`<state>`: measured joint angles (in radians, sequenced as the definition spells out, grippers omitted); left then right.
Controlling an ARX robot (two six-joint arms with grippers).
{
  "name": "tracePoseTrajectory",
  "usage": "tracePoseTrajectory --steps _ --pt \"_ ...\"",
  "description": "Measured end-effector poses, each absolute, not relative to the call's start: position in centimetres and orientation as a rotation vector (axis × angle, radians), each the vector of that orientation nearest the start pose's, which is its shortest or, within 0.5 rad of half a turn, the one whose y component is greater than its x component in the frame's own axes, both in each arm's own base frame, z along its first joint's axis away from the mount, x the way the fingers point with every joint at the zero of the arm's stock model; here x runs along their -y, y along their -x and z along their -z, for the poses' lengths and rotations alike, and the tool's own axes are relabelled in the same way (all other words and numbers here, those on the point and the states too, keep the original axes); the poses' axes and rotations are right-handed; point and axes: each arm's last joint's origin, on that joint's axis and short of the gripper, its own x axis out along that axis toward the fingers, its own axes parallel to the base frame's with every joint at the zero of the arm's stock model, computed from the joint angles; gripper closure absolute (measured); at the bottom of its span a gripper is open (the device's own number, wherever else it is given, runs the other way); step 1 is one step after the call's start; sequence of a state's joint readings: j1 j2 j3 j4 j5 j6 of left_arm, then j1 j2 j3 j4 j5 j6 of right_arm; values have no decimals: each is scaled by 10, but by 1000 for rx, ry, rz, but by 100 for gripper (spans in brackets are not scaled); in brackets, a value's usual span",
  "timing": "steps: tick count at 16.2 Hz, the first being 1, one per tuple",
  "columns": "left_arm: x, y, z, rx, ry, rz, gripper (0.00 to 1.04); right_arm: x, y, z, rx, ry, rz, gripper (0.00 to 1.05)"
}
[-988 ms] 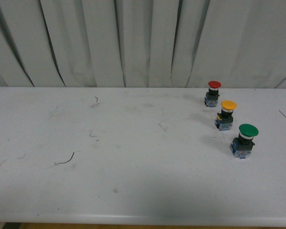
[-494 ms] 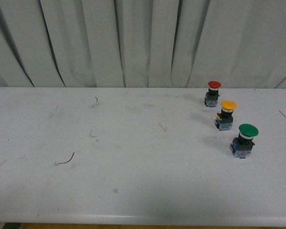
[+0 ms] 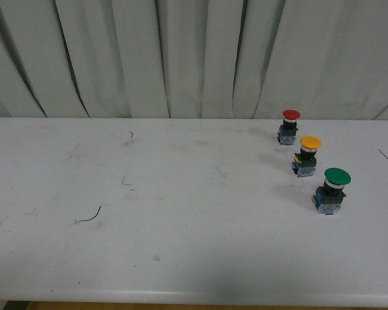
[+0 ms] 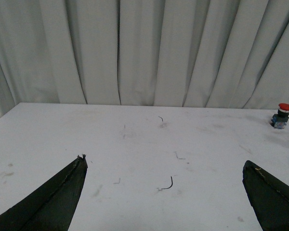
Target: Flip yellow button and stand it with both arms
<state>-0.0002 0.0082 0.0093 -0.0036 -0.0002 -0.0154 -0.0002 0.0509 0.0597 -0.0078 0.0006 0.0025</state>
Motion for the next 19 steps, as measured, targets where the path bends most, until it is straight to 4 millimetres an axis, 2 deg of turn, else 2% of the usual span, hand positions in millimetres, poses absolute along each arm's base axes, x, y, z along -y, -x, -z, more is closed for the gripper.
tracePoseTrajectory --steps 4,9,10,11,14,16,18,19 --pt "0 -98 -166 -2 15 -2 7 0 -97 -166 -2 -2 2 103" --pt "0 -98 -166 -2 15 0 7 0 -97 -167 5 -2 1 103" --pt "0 -98 -166 -2 15 0 7 0 -97 -167 5 -2 1 100" --pt "0 -98 -166 -2 15 0 7 0 -97 -167 5 -2 1 86" --pt "0 -98 -166 -2 15 0 7 0 -97 -167 5 -2 1 58" --pt "0 -98 -166 -2 15 0 7 0 -97 -167 5 -2 1 36" --pt "0 -98 -166 -2 15 0 7 0 -97 -167 5 -2 1 10" --pt "0 -98 -166 -2 15 0 7 0 -97 -167 5 -3 1 4"
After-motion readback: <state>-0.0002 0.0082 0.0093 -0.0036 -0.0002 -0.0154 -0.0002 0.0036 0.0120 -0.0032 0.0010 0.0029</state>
